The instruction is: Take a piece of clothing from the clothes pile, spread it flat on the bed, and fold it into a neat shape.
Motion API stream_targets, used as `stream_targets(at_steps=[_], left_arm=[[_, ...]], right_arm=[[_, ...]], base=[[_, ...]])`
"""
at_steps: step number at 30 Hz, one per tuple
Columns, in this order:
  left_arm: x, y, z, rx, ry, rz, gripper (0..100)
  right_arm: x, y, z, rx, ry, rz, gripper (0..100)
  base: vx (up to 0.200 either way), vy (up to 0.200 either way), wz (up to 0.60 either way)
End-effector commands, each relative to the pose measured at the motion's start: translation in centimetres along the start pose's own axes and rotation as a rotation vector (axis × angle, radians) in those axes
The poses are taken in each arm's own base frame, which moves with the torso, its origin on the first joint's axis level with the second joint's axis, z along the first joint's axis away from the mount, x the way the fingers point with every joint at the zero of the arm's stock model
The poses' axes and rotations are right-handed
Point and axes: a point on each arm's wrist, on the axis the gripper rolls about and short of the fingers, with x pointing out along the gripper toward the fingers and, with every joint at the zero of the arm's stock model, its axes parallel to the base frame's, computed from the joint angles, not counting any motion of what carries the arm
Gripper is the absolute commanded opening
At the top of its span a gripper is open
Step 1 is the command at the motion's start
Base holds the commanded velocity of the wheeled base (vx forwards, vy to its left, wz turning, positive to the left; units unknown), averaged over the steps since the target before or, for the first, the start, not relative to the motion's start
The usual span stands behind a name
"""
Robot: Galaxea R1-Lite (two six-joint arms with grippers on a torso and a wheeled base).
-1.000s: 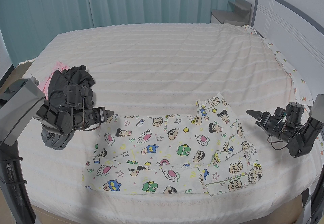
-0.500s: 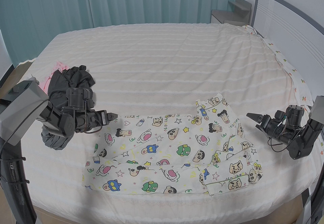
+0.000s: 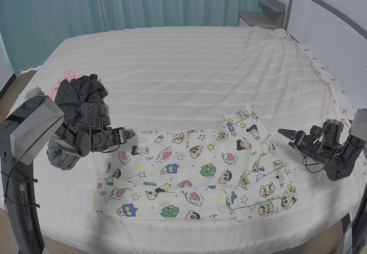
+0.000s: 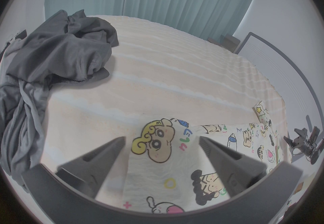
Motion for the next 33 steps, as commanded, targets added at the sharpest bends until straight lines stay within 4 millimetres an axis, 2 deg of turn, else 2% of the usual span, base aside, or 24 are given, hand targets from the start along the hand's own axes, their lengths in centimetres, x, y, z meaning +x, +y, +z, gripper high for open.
stream_targets(at_steps=[1, 14, 15, 17, 21, 26, 31, 33], left_arm=[[1.0, -0.2, -0.7, -0.022, 0.015, -0.005, 0], [0.7, 0.4, 0.0, -0.079, -0.007, 0.009, 0], [-0.1, 0.4, 0.6, -0.090, -0.025, 0.014, 0], [-0.2, 0.4, 0.6, -0.090, -0.026, 0.013, 0], [-0.6, 0.4, 0.6, -0.089, -0.026, 0.021, 0], [-0.8, 0.1, 0.7, -0.084, -0.033, 0.030, 0], [-0.8, -0.5, 0.3, -0.076, -0.020, 0.022, 0], [-1.0, -0.5, 0.1, -0.077, -0.015, 0.022, 0]], right_arm=[[0.1, -0.1, 0.2, -0.002, -0.005, -0.002, 100], [1.7, -0.4, 0.8, 0.001, 0.025, -0.021, 100], [2.8, 0.2, 1.4, -0.005, 0.048, -0.021, 100], [3.2, 0.5, 1.6, -0.013, 0.055, -0.019, 100], [5.1, 1.8, 3.3, -0.030, 0.081, -0.027, 100], [7.2, 1.8, 4.3, -0.037, 0.088, -0.038, 100], [9.1, 1.7, 4.4, -0.071, 0.104, -0.035, 100], [9.9, 1.8, 3.8, -0.096, 0.142, -0.042, 100]], base=[[0.000, 0.000, 0.00], [0.000, 0.000, 0.00], [0.000, 0.000, 0.00], [0.000, 0.000, 0.00], [0.000, 0.000, 0.00], [0.000, 0.000, 0.00], [0.000, 0.000, 0.00], [0.000, 0.000, 0.00]])
